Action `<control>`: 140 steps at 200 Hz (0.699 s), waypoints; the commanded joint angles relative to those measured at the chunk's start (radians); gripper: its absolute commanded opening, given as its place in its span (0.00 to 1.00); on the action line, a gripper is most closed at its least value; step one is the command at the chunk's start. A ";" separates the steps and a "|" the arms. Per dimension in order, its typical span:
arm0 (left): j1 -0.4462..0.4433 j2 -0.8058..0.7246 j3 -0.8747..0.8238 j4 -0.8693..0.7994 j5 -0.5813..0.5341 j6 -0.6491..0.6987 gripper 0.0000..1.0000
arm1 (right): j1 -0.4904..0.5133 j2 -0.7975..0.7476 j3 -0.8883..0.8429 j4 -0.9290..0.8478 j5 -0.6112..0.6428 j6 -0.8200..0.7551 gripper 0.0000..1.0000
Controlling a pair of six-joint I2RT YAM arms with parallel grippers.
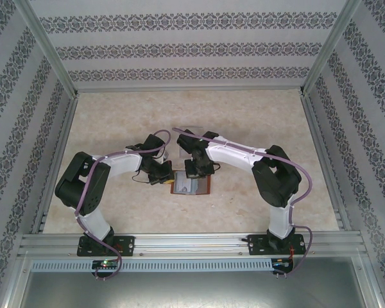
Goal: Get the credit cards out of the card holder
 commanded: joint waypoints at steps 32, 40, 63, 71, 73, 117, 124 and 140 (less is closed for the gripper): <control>-0.013 0.041 0.012 -0.046 -0.030 0.017 0.00 | -0.014 0.026 -0.015 -0.055 0.075 -0.027 0.03; -0.012 0.042 0.013 -0.048 -0.029 0.016 0.00 | -0.015 0.029 -0.017 -0.056 0.081 -0.028 0.03; -0.012 0.042 0.012 -0.049 -0.030 0.017 0.00 | -0.015 0.040 -0.025 -0.052 0.098 -0.028 0.06; -0.012 0.042 0.012 -0.049 -0.029 0.015 0.00 | -0.017 0.044 -0.028 -0.049 0.101 -0.028 0.08; -0.013 0.042 0.013 -0.049 -0.028 0.015 0.00 | -0.016 0.044 -0.029 -0.049 0.102 -0.030 0.09; -0.012 0.042 0.015 -0.051 -0.028 0.014 0.00 | -0.016 0.063 -0.036 -0.043 0.126 -0.033 0.18; -0.012 0.042 0.015 -0.051 -0.029 0.014 0.00 | -0.016 0.066 -0.040 -0.044 0.131 -0.033 0.20; -0.013 0.042 0.015 -0.051 -0.028 0.014 0.00 | -0.017 0.065 -0.046 -0.046 0.139 -0.032 0.24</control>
